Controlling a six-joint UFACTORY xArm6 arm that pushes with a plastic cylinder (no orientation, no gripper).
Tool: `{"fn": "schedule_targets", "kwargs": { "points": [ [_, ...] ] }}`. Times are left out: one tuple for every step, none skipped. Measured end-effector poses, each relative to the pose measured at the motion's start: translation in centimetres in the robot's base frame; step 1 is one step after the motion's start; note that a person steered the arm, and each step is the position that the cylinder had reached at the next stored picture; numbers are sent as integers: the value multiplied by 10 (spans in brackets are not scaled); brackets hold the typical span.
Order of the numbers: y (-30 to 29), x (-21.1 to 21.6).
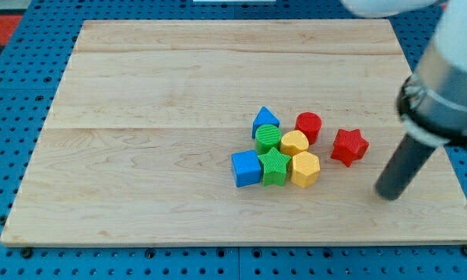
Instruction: Slide the red star slightly left
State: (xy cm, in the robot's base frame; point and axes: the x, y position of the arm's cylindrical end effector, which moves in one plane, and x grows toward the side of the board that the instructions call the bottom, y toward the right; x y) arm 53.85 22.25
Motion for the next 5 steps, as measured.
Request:
{"fn": "schedule_targets", "kwargs": {
  "points": [
    [47,-48],
    [-17,-56],
    [-51,-55],
    [-55,-51],
    [-65,-51]
  ]
}}
